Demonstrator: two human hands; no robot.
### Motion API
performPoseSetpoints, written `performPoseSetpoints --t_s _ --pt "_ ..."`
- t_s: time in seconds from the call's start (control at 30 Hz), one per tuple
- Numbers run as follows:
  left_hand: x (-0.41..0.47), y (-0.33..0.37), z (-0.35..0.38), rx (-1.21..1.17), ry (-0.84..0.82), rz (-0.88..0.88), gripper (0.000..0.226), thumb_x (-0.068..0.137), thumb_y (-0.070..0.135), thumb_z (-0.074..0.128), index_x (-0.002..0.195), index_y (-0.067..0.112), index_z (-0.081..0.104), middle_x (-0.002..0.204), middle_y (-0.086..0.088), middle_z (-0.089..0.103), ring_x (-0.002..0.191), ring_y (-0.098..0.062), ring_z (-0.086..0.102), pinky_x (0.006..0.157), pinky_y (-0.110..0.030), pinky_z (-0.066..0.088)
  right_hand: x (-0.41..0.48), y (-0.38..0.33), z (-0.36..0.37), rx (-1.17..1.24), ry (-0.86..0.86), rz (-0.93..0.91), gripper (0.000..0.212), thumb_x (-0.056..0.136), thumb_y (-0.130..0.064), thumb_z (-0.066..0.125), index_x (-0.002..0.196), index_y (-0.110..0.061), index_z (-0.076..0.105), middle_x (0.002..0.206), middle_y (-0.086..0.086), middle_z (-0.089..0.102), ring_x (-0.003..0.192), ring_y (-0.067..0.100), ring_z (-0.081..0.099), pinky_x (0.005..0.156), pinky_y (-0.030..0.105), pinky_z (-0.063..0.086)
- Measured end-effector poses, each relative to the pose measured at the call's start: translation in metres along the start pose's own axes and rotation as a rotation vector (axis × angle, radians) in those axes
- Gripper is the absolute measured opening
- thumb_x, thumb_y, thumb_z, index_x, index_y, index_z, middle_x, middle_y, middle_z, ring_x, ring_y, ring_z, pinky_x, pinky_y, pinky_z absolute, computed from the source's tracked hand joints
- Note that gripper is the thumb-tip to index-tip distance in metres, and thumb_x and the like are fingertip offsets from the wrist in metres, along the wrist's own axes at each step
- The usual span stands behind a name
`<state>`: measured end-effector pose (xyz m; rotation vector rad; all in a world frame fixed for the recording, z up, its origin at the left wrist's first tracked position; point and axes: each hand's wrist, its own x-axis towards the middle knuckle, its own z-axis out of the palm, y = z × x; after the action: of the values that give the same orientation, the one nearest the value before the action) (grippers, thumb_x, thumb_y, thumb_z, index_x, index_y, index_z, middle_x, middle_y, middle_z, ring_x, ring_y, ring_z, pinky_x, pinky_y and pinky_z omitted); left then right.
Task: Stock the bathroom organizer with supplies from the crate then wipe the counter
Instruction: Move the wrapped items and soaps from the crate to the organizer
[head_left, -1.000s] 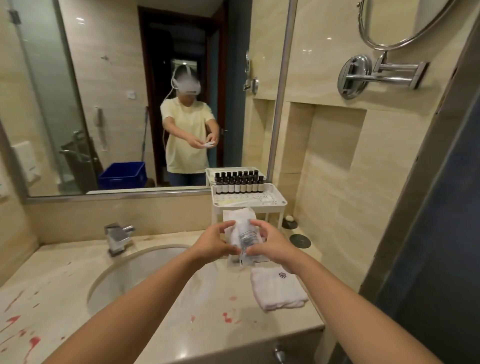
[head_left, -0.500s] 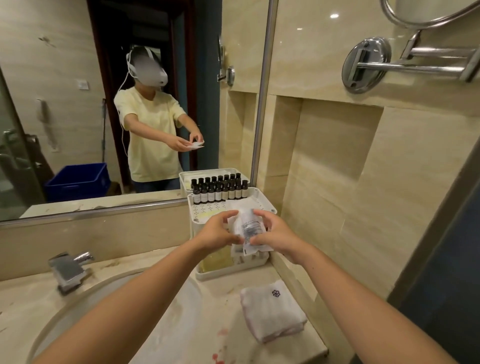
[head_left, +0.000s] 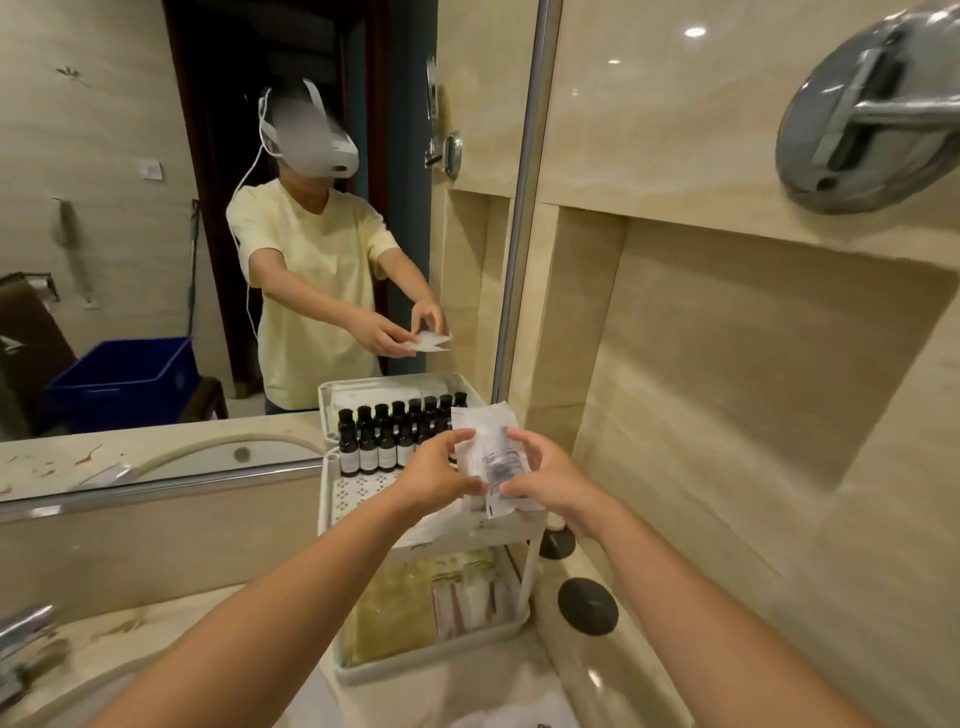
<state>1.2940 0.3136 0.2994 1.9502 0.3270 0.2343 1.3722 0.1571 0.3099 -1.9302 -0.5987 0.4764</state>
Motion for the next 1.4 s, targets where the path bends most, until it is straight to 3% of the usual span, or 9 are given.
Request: performPoseSetpoints --t_s 0.13,0.3,0.4,0.6,0.73,0.93,1.03,1.2,1.4 --pt "0.037 -0.016 0.013 -0.024 0.022 -0.062 0.081 0.073 0.0 0.08 0.143 0.018 0.043 0.138 -0.009 0.047 0.115 -0.03 0.058 0.094 -0.043 0.052 0.034 0.014 -0.008 -0.005 -0.02 0.05 0.089 0.073 0.004 0.076 0.147 -0.026 0.038 0.152 0.003 0.037 0.136 0.018 0.038 0.104 0.038 0.045" --pt "0.064 -0.039 0.024 0.013 0.019 -0.121 0.081 0.072 0.005 0.082 0.142 0.015 0.044 0.137 -0.01 0.05 0.116 -0.021 0.055 0.096 -0.032 0.048 0.064 0.029 -0.009 -0.056 -0.084 0.138 0.088 0.074 0.006 0.072 0.149 -0.023 0.036 0.147 0.002 0.043 0.113 0.015 0.054 0.084 0.03 0.057" --pt "0.073 -0.046 0.028 0.103 0.003 -0.132 0.081 0.071 0.01 0.084 0.142 0.014 0.045 0.137 -0.008 0.052 0.122 -0.019 0.051 0.096 -0.028 0.045 0.074 0.036 -0.009 -0.103 -0.11 0.199 0.087 0.075 0.003 0.072 0.149 -0.023 0.037 0.141 0.004 0.047 0.112 0.019 0.057 0.083 0.032 0.058" --pt "0.08 -0.051 0.028 0.197 -0.061 -0.204 0.075 0.072 0.024 0.085 0.137 0.01 0.05 0.12 -0.005 0.06 0.106 -0.017 0.059 0.093 -0.031 0.049 0.083 0.038 -0.015 -0.136 -0.183 0.303 0.083 0.074 0.0 0.074 0.147 -0.02 0.04 0.126 0.0 0.053 0.107 0.018 0.06 0.082 0.034 0.059" --pt "0.076 -0.055 0.034 0.212 -0.061 -0.194 0.074 0.075 0.03 0.082 0.137 0.008 0.049 0.117 -0.002 0.058 0.101 -0.014 0.055 0.088 -0.024 0.042 0.081 0.035 -0.011 -0.298 -0.209 0.268 0.08 0.078 0.0 0.071 0.149 -0.012 0.035 0.132 0.002 0.05 0.11 0.017 0.055 0.078 0.024 0.054" --pt "0.065 -0.053 0.038 0.386 0.02 -0.141 0.065 0.077 0.049 0.075 0.131 0.02 0.053 0.118 0.003 0.062 0.101 -0.013 0.06 0.089 -0.033 0.05 0.079 0.033 -0.005 -0.49 -0.082 0.196 0.056 0.079 -0.002 0.07 0.133 -0.008 0.056 0.125 0.004 0.056 0.097 0.014 0.049 0.063 0.019 0.039" --pt "0.058 -0.051 0.037 0.464 0.086 -0.122 0.063 0.08 0.056 0.069 0.131 0.022 0.055 0.126 0.004 0.061 0.112 -0.013 0.059 0.09 -0.032 0.048 0.075 0.035 -0.006 -0.542 -0.035 0.167 0.034 0.082 -0.007 0.067 0.115 -0.011 0.069 0.121 0.007 0.064 0.093 0.018 0.058 0.07 0.027 0.048" --pt "0.045 -0.052 0.029 0.459 0.042 -0.061 0.054 0.089 0.049 0.062 0.134 0.02 0.055 0.13 0.0 0.061 0.116 -0.014 0.057 0.098 -0.038 0.047 0.068 0.037 -0.002 -0.464 0.049 0.103 0.047 0.089 -0.019 0.062 0.136 -0.019 0.054 0.138 0.002 0.052 0.119 0.02 0.054 0.079 0.026 0.043" --pt "0.016 -0.052 0.0 0.483 0.171 0.001 0.049 0.089 0.047 0.063 0.133 0.026 0.055 0.124 0.007 0.062 0.111 -0.01 0.057 0.094 -0.036 0.049 0.055 0.019 0.029 -0.424 0.124 -0.166 0.045 0.086 -0.016 0.06 0.13 -0.024 0.058 0.133 -0.002 0.055 0.12 0.015 0.053 0.098 0.033 0.047"
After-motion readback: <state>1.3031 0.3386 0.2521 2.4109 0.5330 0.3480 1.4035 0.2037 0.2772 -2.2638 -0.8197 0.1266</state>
